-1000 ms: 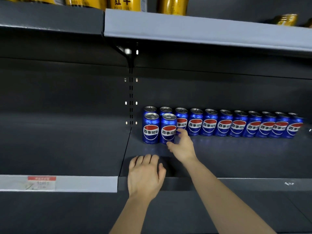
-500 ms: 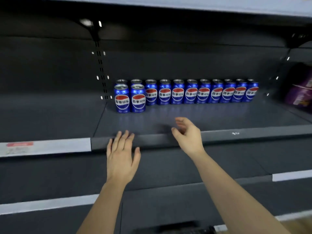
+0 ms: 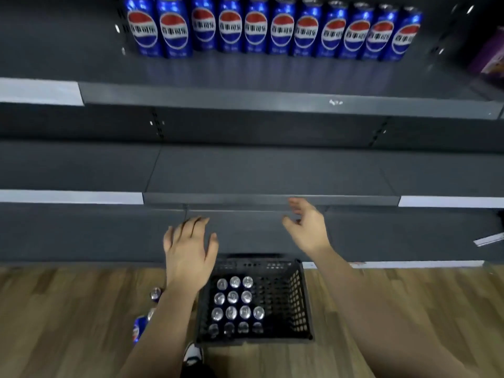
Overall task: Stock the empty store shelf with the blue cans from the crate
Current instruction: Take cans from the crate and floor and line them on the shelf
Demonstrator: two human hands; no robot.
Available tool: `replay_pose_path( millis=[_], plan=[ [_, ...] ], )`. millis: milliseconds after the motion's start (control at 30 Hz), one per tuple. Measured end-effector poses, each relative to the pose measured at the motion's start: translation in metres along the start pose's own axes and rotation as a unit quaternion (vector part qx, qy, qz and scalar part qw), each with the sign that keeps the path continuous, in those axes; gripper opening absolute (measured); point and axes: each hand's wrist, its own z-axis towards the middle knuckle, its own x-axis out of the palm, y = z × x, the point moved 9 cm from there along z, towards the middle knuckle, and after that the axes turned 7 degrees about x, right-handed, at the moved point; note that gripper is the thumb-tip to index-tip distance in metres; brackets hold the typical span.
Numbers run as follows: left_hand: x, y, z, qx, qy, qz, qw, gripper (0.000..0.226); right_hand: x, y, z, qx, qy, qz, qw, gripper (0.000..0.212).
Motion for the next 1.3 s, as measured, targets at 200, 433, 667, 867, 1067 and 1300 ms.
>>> replay_pose_path(
  millis=[200,433,667,867,1067,1300],
  plan=[
    [0.075,-0.011,-0.075,-0.058,0.065,0.0,0.996,0.05,0.034,-0.117,-0.029,0.058,0.103,-0.064,0.991,0.051],
    [0.146,-0.009,-0.097,-0.063,0.134,0.02,0.989,0.043,0.073,-0.215,-0.042,0.124,0.17,-0.101,0.972,0.05],
    [0.237,0.015,-0.092,-0.061,0.147,0.018,0.987,0.047,0.137,-0.303,-0.025,0.16,0.217,-0.124,0.955,0.052],
    [0.351,0.057,-0.113,-0.07,0.168,0.009,0.983,0.048,0.218,-0.395,-0.002,0.18,0.255,-0.133,0.941,0.055],
    [0.466,0.106,-0.139,-0.064,0.179,0.014,0.982,0.045,0.305,-0.499,0.027,0.229,0.284,-0.102,0.925,0.06],
    [0.578,0.158,-0.163,-0.085,0.211,0.015,0.974,0.046,0.389,-0.583,0.045,0.219,0.333,-0.129,0.908,0.063]
  ],
)
